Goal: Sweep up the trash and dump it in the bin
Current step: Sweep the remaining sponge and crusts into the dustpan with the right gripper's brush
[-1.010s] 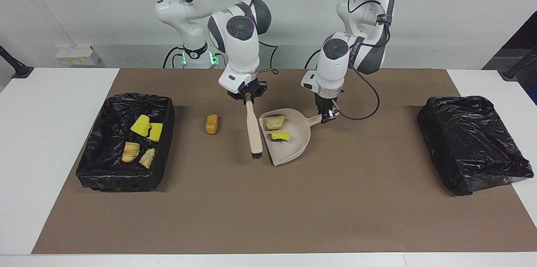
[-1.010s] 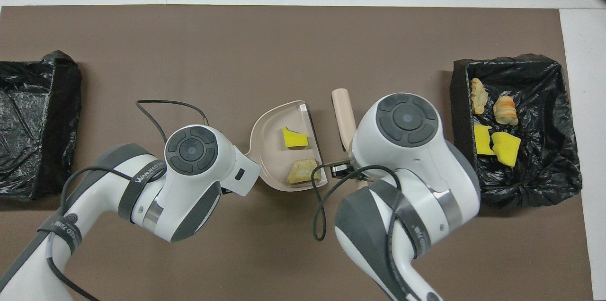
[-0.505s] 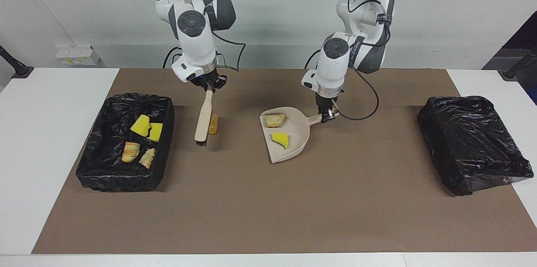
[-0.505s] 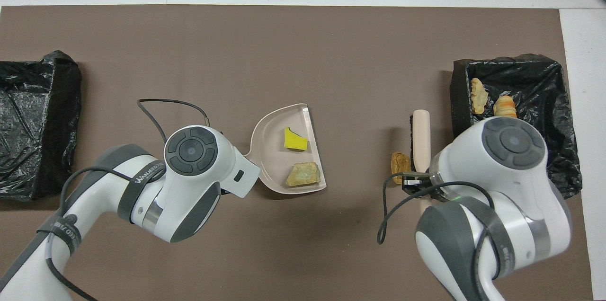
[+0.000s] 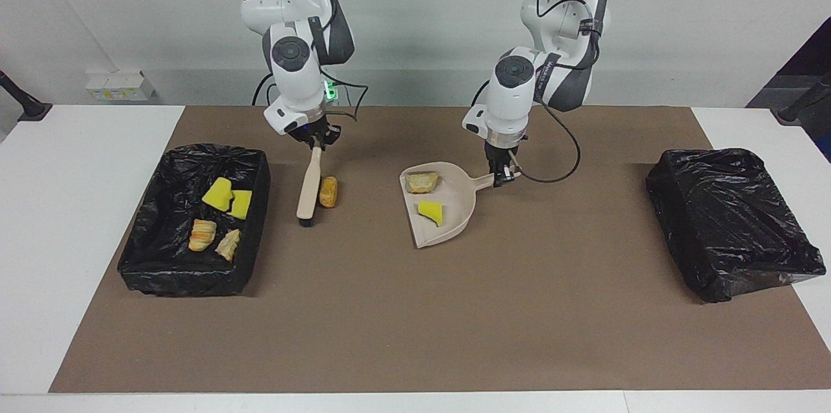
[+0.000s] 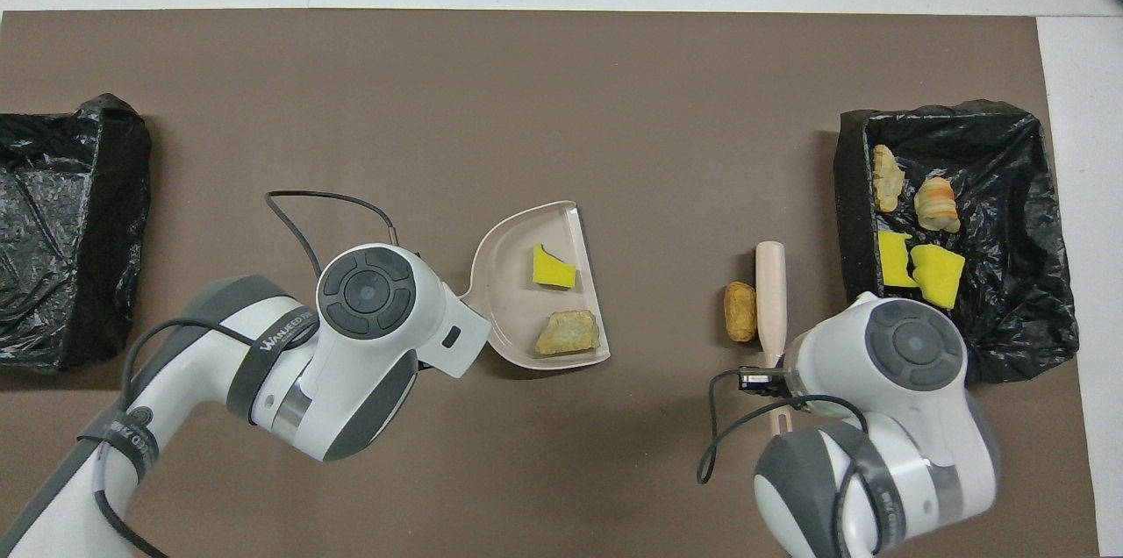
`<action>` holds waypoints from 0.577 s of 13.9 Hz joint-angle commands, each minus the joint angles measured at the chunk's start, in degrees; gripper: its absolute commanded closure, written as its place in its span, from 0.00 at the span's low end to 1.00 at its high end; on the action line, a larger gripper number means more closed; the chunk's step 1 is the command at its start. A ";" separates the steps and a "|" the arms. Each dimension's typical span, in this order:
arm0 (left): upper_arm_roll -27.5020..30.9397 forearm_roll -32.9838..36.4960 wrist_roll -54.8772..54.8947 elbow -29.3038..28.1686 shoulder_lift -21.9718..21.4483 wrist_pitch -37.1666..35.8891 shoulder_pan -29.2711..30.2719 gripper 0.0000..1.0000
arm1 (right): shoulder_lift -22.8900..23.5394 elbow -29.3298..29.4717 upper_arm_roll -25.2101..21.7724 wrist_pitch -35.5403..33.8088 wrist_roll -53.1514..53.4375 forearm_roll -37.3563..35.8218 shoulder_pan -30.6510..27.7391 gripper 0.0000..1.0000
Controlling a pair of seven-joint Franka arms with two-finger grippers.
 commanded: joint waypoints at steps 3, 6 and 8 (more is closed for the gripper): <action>0.62 0.10 -1.14 -3.61 -3.11 -1.69 -1.85 1.00 | 11.86 10.54 0.29 3.24 6.74 5.04 9.20 1.00; 0.62 0.10 -1.66 -4.49 -3.55 -1.69 -1.85 1.00 | 18.29 19.07 0.47 3.95 13.05 5.13 14.74 1.00; 0.62 0.10 -1.58 -5.63 -3.82 -0.47 -1.76 1.00 | 19.44 21.99 0.47 3.68 13.96 5.83 16.42 1.00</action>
